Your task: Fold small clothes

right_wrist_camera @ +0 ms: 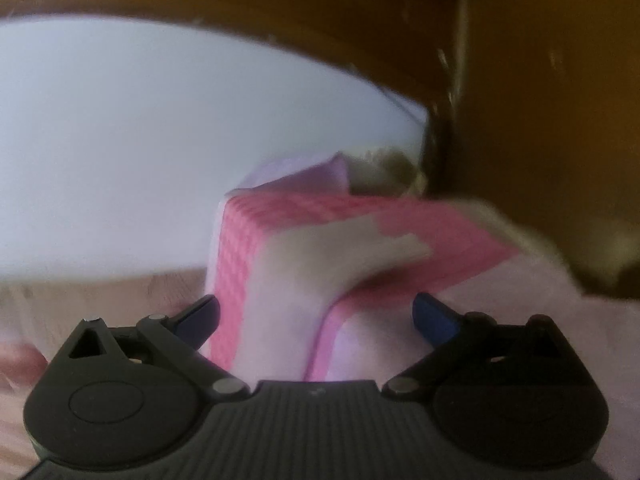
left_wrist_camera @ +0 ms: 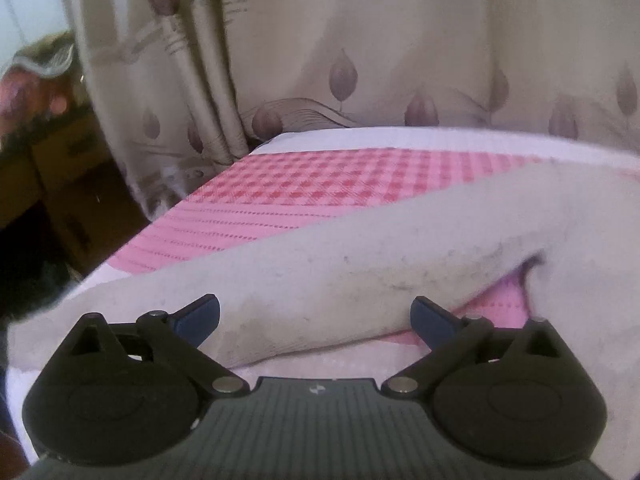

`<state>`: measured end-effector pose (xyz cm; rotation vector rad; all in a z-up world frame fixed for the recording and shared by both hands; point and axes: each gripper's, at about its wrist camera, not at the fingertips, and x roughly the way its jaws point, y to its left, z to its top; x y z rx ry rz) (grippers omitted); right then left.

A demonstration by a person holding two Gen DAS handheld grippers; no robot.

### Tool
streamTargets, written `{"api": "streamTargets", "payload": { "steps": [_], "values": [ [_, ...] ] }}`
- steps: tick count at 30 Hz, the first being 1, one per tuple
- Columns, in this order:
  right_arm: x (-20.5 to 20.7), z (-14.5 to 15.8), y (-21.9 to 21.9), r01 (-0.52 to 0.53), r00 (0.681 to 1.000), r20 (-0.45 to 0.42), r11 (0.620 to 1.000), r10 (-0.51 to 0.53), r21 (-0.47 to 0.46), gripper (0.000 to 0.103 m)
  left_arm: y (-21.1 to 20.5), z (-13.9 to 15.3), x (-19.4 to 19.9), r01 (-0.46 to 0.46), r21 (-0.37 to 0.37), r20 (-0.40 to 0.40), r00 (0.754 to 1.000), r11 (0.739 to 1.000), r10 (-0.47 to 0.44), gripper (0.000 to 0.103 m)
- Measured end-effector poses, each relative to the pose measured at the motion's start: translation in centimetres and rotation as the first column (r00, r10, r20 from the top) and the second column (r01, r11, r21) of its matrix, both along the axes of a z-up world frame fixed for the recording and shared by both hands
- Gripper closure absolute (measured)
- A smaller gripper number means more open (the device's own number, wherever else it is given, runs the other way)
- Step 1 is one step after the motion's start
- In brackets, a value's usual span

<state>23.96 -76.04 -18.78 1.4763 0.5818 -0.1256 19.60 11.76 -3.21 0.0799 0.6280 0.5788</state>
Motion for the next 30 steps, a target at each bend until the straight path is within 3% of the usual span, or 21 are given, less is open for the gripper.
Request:
{"api": "streamTargets", "payload": {
  "steps": [2,3,4,5,6,8,13,23,26,30],
  "values": [
    [0.5,-1.5,0.0,0.022,0.998,0.055,0.998,-0.025,0.059,0.003,-0.8,-0.2,0.3,0.008,0.05,-0.027,1.0,0.999,-0.007,0.0],
    [0.6,-1.6,0.2,0.029,0.996,0.078,0.999,-0.032,0.043,0.01,-1.1,-0.3,0.4,0.012,0.074,-0.04,0.999,0.997,-0.01,0.0],
    [0.9,-1.2,0.3,0.037,0.994,0.099,0.999,-0.038,0.012,0.036,-1.4,-0.4,0.6,0.016,0.096,-0.052,0.999,0.995,-0.011,0.0],
    [0.9,-1.0,0.3,0.051,0.993,0.104,0.998,-0.048,-0.026,0.052,-1.6,-0.5,0.7,0.016,0.115,-0.058,0.998,0.993,-0.01,0.0],
    [0.9,-0.8,0.0,0.068,0.992,0.111,0.997,-0.063,-0.04,0.059,-1.8,-0.6,0.8,0.017,0.129,-0.063,0.998,0.991,-0.009,0.0],
    [0.5,-0.1,-0.4,0.101,0.983,0.161,0.993,-0.09,-0.065,0.091,-2.1,-0.7,0.8,0.017,0.145,-0.069,0.998,0.989,-0.007,0.0],
    [-0.9,2.3,0.2,0.123,0.971,0.226,0.977,-0.082,-0.175,0.093,-1.8,-0.6,0.9,0.017,0.123,-0.064,0.998,0.992,-0.009,0.0],
    [-3.0,8.7,1.7,0.161,0.966,0.246,0.931,-0.081,-0.328,0.093,-0.7,-0.6,0.8,0.009,0.04,-0.042,0.999,0.999,-0.008,0.0],
    [-3.7,8.7,1.5,0.145,0.978,0.191,0.929,-0.083,-0.34,0.093,-0.4,-0.6,0.8,0.004,0.014,-0.034,0.999,1.0,-0.004,0.0],
    [-4.4,6.1,1.1,0.151,0.986,0.113,0.954,-0.125,-0.258,0.09,-0.2,-0.6,0.9,0.002,0.001,-0.032,0.999,1.0,-0.002,0.0]
  ]
}}
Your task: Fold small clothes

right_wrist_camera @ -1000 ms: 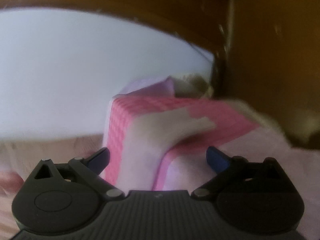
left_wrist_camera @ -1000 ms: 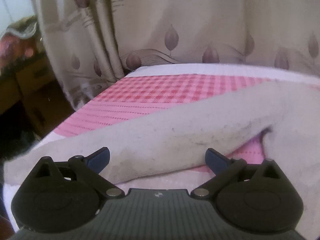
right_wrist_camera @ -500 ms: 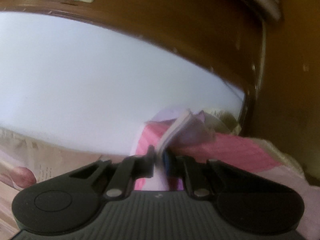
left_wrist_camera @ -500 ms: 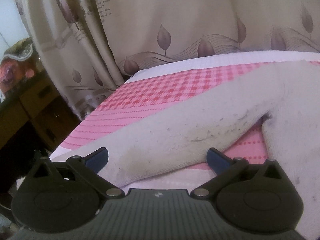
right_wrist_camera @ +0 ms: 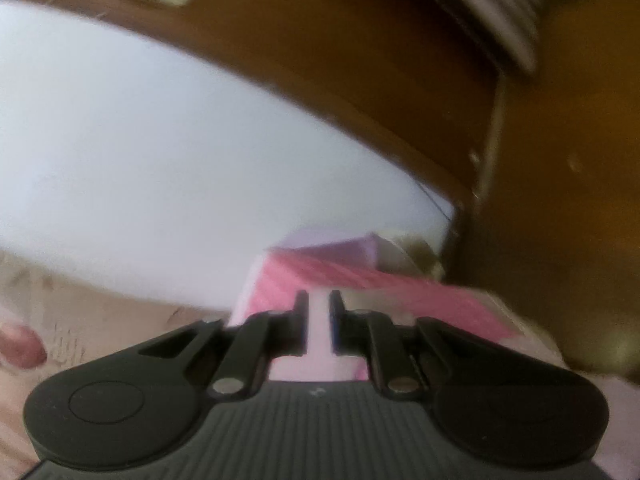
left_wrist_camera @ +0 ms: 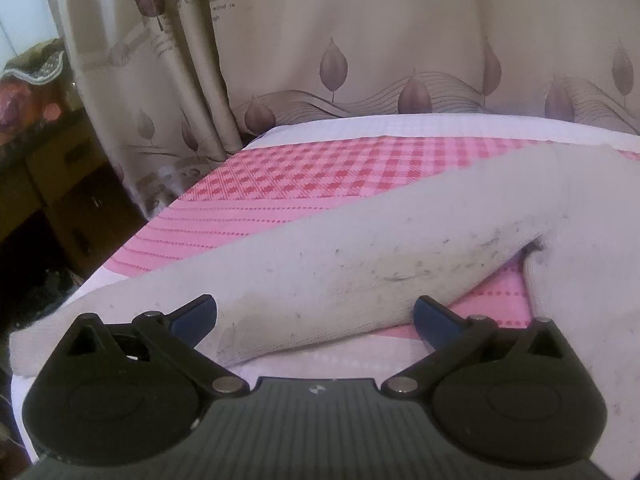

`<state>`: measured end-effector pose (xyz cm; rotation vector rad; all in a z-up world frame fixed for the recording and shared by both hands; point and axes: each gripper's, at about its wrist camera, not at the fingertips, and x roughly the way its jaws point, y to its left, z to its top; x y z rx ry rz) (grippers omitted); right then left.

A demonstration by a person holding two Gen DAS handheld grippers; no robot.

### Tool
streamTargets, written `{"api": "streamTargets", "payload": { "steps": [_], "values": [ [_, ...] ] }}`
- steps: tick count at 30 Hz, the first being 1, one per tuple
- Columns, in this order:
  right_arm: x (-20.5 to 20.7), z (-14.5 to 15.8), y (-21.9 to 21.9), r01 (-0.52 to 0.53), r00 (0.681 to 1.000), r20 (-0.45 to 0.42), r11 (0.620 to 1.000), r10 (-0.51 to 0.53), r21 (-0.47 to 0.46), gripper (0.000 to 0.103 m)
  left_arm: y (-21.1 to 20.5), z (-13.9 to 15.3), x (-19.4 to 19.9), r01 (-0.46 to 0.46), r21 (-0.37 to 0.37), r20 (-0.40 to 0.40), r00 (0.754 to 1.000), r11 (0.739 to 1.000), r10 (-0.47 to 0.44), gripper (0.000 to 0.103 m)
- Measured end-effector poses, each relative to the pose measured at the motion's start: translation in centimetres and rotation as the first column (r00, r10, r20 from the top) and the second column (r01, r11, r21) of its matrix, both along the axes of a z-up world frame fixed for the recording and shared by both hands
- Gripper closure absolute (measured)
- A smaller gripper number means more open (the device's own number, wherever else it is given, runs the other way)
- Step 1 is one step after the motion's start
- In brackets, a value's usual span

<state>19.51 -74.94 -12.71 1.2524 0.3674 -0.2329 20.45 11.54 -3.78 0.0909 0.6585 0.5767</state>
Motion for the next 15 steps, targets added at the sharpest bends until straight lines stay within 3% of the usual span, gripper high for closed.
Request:
{"api": "streamTargets", "payload": {
  "steps": [1,3,5,6,8,11,12,13,14,15],
  "values": [
    [-0.4,-0.8,-0.3,0.023,1.0,0.001,0.999,-0.023,0.043,0.09,0.0,0.0,0.0,0.0,0.0,0.0,1.0,1.0,0.0,0.0],
    [-0.9,-1.6,-0.6,0.066,0.998,-0.015,0.996,-0.066,0.054,0.07,0.0,0.0,0.0,0.0,0.001,-0.001,1.0,1.0,0.0,0.0],
    [-0.8,-2.3,-1.1,0.052,0.998,-0.037,0.996,-0.049,0.073,0.028,0.0,0.0,0.0,-0.001,0.003,-0.002,1.0,1.0,0.001,0.0],
    [-0.3,-2.9,-1.3,0.027,0.998,-0.058,0.994,-0.02,0.106,0.024,-0.1,0.0,0.1,-0.001,0.003,-0.003,1.0,1.0,0.001,0.0],
    [0.8,-4.0,-1.3,-0.023,0.996,-0.078,0.983,0.038,0.183,0.024,-0.1,0.0,0.1,-0.003,0.004,-0.005,1.0,1.0,0.003,0.0],
    [2.6,-4.4,-0.8,-0.066,0.994,-0.067,0.979,0.081,0.192,0.03,-0.2,0.0,0.2,-0.003,0.01,-0.007,1.0,1.0,0.003,0.0],
    [3.1,-4.7,-0.7,-0.061,0.995,-0.064,0.978,0.075,0.198,0.038,-0.2,0.0,0.2,-0.004,0.015,-0.009,1.0,1.0,0.004,0.0],
    [3.5,-4.8,-0.6,-0.04,0.996,-0.069,0.982,0.054,0.185,0.064,-0.3,-0.1,0.2,-0.004,0.019,-0.01,1.0,1.0,0.004,0.0],
    [3.8,-5.0,-0.6,-0.021,0.997,-0.07,0.986,0.033,0.166,0.078,-0.4,-0.1,0.2,-0.004,0.025,-0.012,1.0,1.0,0.004,0.0],
    [4.1,-5.1,-0.6,0.002,0.999,-0.045,0.988,0.005,0.156,0.082,-0.5,-0.1,0.2,-0.003,0.031,-0.014,1.0,1.0,0.003,0.0]
  ]
}}
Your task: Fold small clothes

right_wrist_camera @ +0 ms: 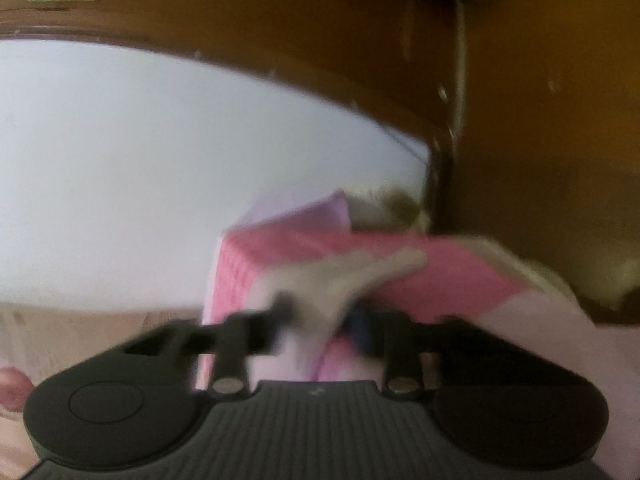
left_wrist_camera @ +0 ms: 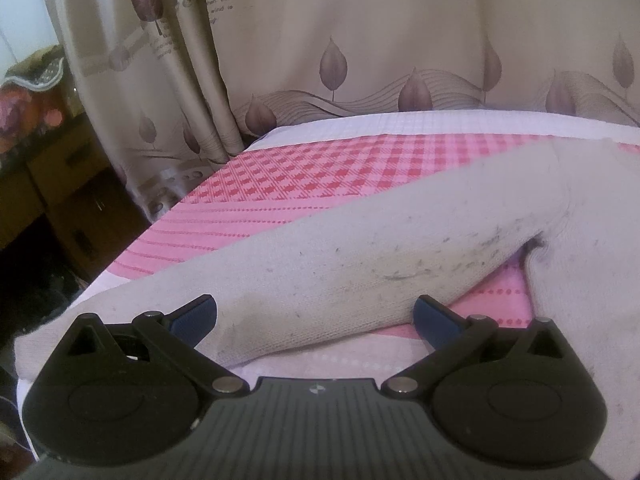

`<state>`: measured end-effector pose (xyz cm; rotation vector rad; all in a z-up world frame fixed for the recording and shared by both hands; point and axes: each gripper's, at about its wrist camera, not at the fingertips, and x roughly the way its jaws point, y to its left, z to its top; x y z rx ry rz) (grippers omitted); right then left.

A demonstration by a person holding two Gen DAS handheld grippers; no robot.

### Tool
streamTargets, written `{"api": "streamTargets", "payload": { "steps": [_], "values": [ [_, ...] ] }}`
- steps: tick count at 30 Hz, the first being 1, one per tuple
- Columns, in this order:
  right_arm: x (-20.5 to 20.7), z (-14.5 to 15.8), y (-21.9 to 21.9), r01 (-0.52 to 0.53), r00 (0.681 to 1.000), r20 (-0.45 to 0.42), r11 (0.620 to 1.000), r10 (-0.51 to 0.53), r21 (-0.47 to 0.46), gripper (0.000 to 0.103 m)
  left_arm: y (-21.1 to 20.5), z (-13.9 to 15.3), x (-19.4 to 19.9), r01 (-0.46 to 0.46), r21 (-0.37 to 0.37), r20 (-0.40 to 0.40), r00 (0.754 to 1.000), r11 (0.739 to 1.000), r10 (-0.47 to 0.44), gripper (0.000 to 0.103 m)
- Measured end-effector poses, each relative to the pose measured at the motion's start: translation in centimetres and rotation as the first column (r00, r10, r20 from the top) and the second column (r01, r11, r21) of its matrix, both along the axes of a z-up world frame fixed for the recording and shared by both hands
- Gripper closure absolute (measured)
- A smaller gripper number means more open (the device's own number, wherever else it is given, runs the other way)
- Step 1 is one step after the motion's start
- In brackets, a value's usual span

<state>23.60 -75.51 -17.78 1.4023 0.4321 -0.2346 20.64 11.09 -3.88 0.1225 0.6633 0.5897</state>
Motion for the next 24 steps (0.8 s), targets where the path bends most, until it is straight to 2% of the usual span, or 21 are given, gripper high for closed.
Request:
{"api": "streamTargets", "payload": {
  "steps": [1,3,6,16,20,24],
  "values": [
    [0.2,0.2,-0.1,0.029,0.999,0.017,0.999,-0.029,-0.016,0.094,-0.1,0.0,0.0,0.0,0.006,-0.002,1.0,1.0,0.0,0.0],
    [0.4,0.9,-0.2,0.056,0.997,0.061,0.997,-0.053,-0.058,0.095,-0.2,0.0,0.0,0.0,0.014,-0.004,1.0,1.0,0.0,0.0],
    [0.4,2.2,0.4,0.04,0.991,0.132,0.995,-0.027,-0.096,0.095,-0.1,0.0,0.0,0.001,0.011,-0.004,1.0,1.0,-0.001,0.0],
    [-1.4,9.4,3.8,0.023,0.972,0.236,0.987,0.015,-0.159,0.095,0.2,0.1,-0.1,-0.002,-0.024,0.008,1.0,1.0,0.002,0.0],
    [-1.1,13.9,7.5,-0.025,0.951,0.299,0.983,0.08,-0.184,0.095,0.3,0.2,-0.1,-0.005,-0.038,0.016,1.0,0.999,0.006,0.0],
    [-0.5,18.1,13.3,-0.106,0.908,0.382,0.977,0.171,-0.186,0.095,0.4,0.2,0.0,-0.009,-0.042,0.019,1.0,0.999,0.009,0.0]
  ]
}}
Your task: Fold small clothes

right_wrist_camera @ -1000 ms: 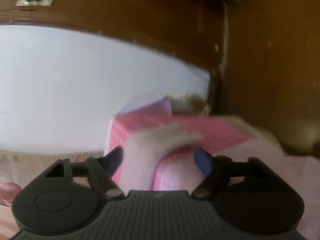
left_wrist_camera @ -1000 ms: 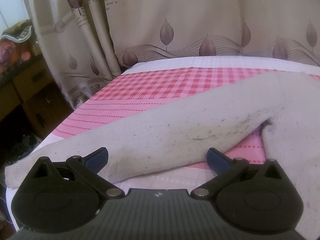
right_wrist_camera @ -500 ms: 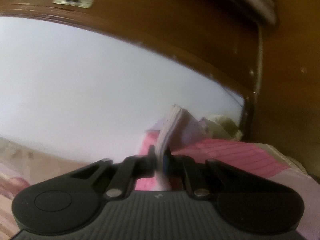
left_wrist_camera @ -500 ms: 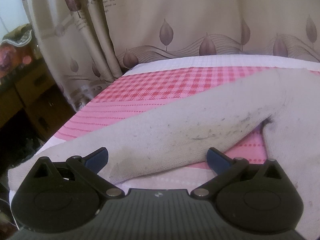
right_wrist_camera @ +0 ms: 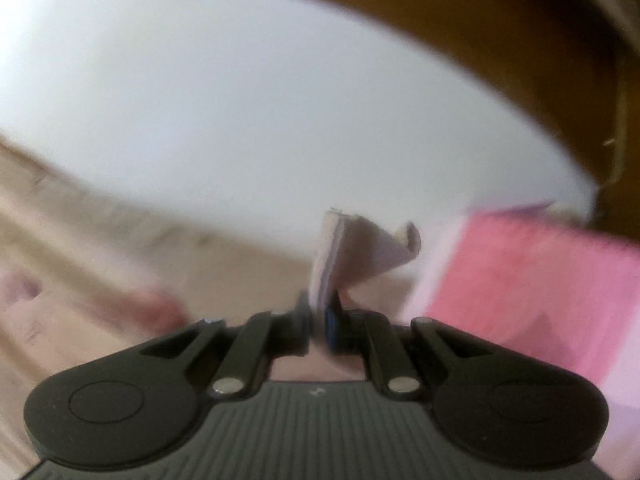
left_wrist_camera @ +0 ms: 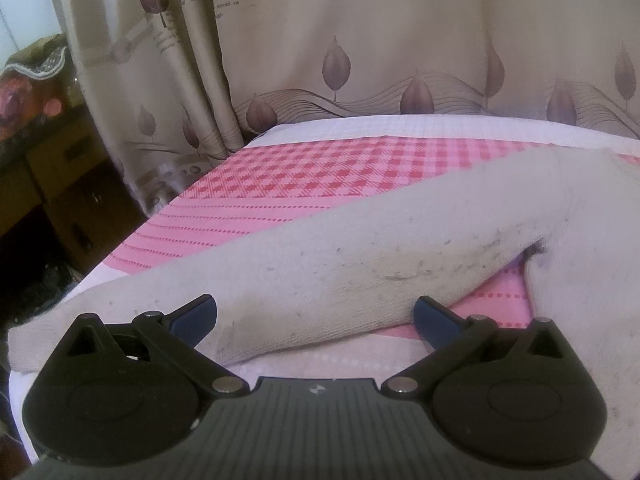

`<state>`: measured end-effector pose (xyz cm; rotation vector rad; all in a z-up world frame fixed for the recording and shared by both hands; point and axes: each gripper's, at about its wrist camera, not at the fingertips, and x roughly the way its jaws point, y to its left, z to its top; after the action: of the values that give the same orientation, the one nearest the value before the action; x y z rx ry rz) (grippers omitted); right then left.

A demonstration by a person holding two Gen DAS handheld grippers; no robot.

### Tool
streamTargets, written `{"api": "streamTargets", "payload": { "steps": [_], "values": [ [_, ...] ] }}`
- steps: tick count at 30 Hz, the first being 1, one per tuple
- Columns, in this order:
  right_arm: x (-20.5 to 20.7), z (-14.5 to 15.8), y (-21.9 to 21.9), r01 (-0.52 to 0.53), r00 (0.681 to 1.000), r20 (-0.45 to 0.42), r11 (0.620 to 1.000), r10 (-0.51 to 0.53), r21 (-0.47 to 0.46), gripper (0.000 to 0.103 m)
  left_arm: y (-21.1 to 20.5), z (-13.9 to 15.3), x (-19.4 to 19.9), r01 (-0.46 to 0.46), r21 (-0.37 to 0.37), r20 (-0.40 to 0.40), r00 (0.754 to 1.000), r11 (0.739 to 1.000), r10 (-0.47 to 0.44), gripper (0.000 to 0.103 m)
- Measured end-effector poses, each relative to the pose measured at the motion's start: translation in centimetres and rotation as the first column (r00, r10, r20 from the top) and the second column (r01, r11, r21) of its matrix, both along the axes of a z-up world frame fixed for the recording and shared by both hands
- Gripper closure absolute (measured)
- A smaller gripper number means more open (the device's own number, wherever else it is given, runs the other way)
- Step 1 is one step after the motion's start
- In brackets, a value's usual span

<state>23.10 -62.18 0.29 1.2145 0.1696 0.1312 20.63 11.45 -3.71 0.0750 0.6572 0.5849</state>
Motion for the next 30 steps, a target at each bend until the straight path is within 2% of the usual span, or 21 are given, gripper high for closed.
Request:
{"api": "streamTargets", "payload": {
  "steps": [5,8,11,17,20,21,24,25,27,28,29,30],
  "values": [
    [0.9,3.0,10.2,-0.157,0.984,0.091,0.985,0.15,0.069,0.095,0.0,0.0,-0.1,-0.006,0.001,0.012,1.0,1.0,0.006,0.0],
    [1.9,3.7,17.1,-0.262,0.959,0.134,0.961,0.249,0.09,0.095,0.4,0.1,-0.3,-0.008,-0.015,0.028,1.0,1.0,0.009,0.0],
    [3.2,3.4,25.3,-0.374,0.923,0.13,0.923,0.361,0.089,0.095,0.9,0.2,-0.5,-0.014,-0.047,0.044,0.999,0.999,0.016,0.0],
    [5.0,-0.4,38.6,-0.503,0.864,0.012,0.862,0.503,0.067,0.095,2.3,0.3,-1.1,-0.041,-0.142,0.084,0.995,0.989,0.053,0.0],
    [5.3,-2.1,44.2,-0.541,0.839,-0.091,0.84,0.536,-0.048,0.095,3.2,0.3,-1.5,-0.055,-0.199,0.105,0.991,0.978,0.077,0.0],
    [5.2,-2.9,45.8,-0.564,0.824,-0.112,0.824,0.556,-0.059,0.095,3.5,0.3,-1.6,-0.057,-0.22,0.111,0.99,0.974,0.082,0.0],
    [4.7,-3.9,50.1,-0.599,0.8,-0.204,0.771,0.564,-0.218,0.092,4.4,0.2,-2.1,-0.059,-0.274,0.143,0.985,0.96,0.101,0.0],
    [4.6,-4.1,51.1,-0.618,0.786,-0.218,0.745,0.579,-0.252,0.087,4.5,0.2,-2.2,-0.058,-0.284,0.153,0.983,0.957,0.105,0.0],
    [4.0,-4.2,53.0,-0.66,0.751,-0.267,0.675,0.604,-0.328,0.066,4.6,0.2,-2.4,-0.054,-0.292,0.165,0.981,0.955,0.106,0.0],
    [3.4,-3.8,53.5,-0.671,0.74,-0.278,0.646,0.613,-0.363,0.048,4.6,0.2,-2.4,-0.053,-0.294,0.166,0.98,0.954,0.106,0.0],
    [2.6,-3.4,53.5,-0.667,0.741,-0.271,0.626,0.615,-0.404,0.035,4.6,0.2,-2.4,-0.053,-0.295,0.167,0.98,0.954,0.106,0.0],
    [1.4,-2.8,53.2,-0.646,0.753,-0.253,0.609,0.608,-0.46,0.032,4.5,0.2,-2.3,-0.053,-0.294,0.166,0.98,0.954,0.105,0.0]
  ]
}}
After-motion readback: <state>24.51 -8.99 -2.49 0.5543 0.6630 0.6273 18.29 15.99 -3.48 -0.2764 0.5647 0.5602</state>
